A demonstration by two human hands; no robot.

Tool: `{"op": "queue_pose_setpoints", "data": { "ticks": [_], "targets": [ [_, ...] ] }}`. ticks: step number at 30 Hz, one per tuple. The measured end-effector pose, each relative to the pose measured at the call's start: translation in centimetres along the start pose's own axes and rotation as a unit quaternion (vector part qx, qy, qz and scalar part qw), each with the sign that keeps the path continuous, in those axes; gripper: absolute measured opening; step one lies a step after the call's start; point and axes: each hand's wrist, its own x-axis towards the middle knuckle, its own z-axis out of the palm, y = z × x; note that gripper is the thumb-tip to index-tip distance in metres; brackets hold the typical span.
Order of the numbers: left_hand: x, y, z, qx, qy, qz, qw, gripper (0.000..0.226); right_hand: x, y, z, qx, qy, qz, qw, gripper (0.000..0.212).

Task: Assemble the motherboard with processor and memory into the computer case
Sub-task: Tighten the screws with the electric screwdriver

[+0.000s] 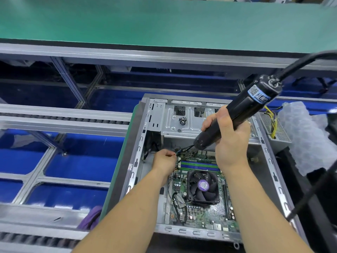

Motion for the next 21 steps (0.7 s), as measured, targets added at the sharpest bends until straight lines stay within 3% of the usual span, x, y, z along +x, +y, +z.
{"op": "queue_pose_setpoints", "data": {
  "ticks": [5,8,16,21],
  "targets": [
    [-0.2,-0.1,-0.1,0.080,-0.008,0.061,0.995,0.016,-0.2,-0.1,-0.1,-0.020,-0.008,-0.015,1.000,0.041],
    [-0.5,0.1,-0.2,0.185,0.002,0.130,0.974,0.009,-0.1,-0.6,-0.4,-0.024,0.000,-0.022,0.999,0.044],
    [-1.8,0.7,-0.2,0.298,-0.008,0.264,0.917,0.007,0.4,-1.9,-1.0,0.001,0.024,-0.042,0.999,0.043],
    [-2.0,0.5,-0.4,0.352,-0.036,0.256,0.900,0.008,0.1,-2.1,-1.3,0.001,0.025,-0.050,0.998,0.042]
  ]
}}
